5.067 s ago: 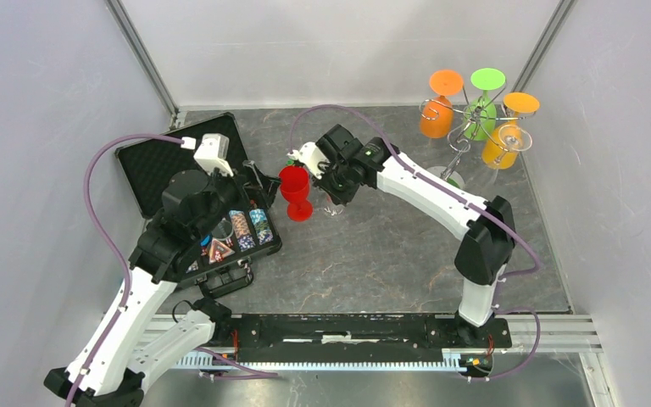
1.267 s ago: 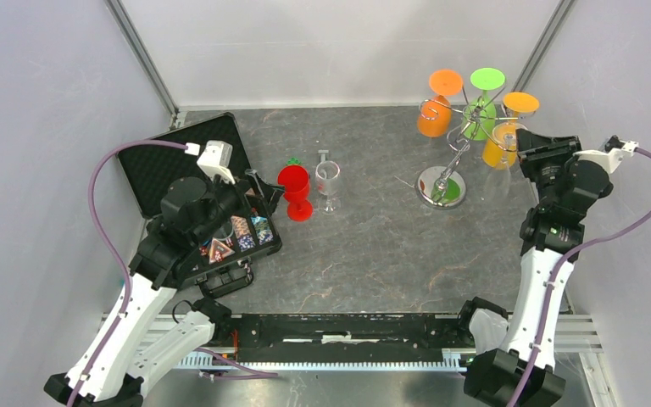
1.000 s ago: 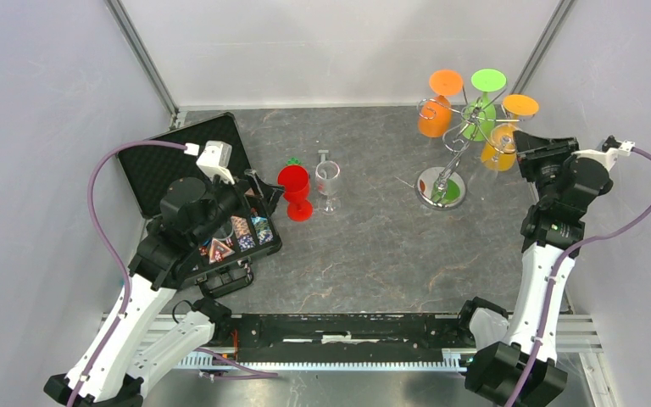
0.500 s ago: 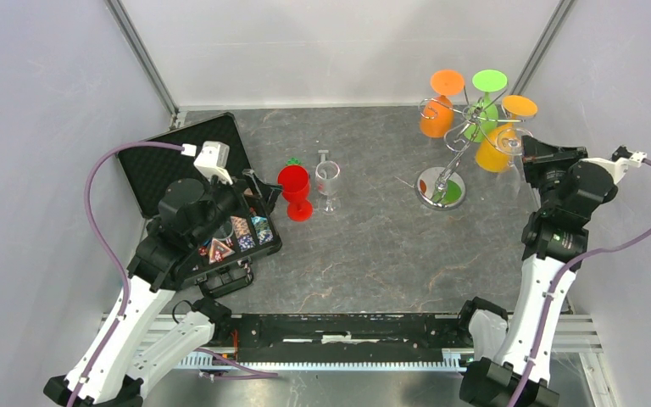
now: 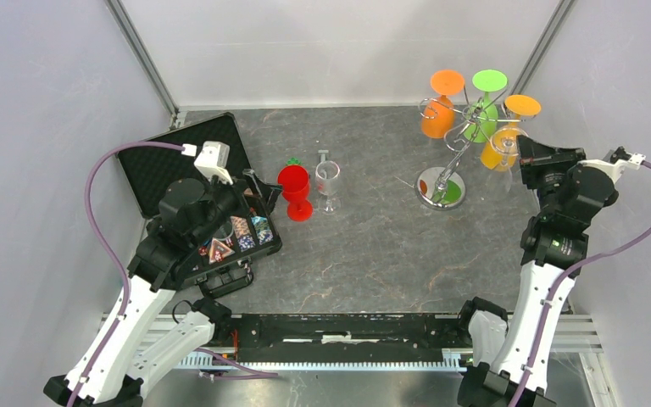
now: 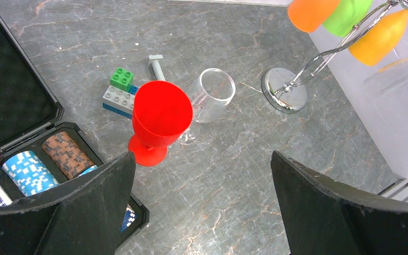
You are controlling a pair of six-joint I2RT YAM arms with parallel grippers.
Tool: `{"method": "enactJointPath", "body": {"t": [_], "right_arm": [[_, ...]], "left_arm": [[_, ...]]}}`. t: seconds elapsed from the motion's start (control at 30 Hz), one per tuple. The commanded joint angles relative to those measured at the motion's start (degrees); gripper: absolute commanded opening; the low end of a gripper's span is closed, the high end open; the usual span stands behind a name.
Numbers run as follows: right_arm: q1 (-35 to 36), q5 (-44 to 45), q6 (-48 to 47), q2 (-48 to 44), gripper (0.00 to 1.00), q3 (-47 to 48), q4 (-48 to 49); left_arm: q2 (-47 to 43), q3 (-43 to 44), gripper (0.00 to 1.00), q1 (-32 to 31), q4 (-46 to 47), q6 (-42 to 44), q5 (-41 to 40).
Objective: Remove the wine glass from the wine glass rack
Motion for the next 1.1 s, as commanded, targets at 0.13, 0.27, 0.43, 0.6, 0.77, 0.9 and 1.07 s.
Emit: {"method": "enactJointPath", "body": {"t": [0.13,0.27,0.43,0.6,0.77,0.9,1.07], "right_arm": [[-0.1,-4.5,3.8,2.5,0.0,-0.3,9.9],[0.0,-7.1,5.6,4.2,0.0,-0.5,12.7],[0.0,-4.8,5.6,5.4,0.0,0.4,15.4],[0.3,3.5,1.6,5.6,0.0,1.9,13.8],[0.3,9.8,0.5,3.8,0.0,1.4,10.9],[0.3,13.5,0.9,1.6,0.0,1.1,8.3],[0.3,16.4,1.0,0.7,0.0,1.6,6.5]], "left_arm": [[0.3,-0.1,1.0,-0.1,2.6,-2.0,-0.6],[0.3,-0.2,1.0,0.0,2.8,-2.2,-0.6],[0.4,0.0,1.0,-0.1,2.8,-2.5,-0.6],[0.5,-0.1,1.0,-0.1,3.2,-3.0,-0.1],[0.6,-0.1,1.0,-0.1,3.5,-3.0,1.3],[0.3,-0.1,1.0,0.0,3.6,-2.8,1.2],[0.1,0.0,1.0,0.0,3.6,-2.7,1.2]]}}
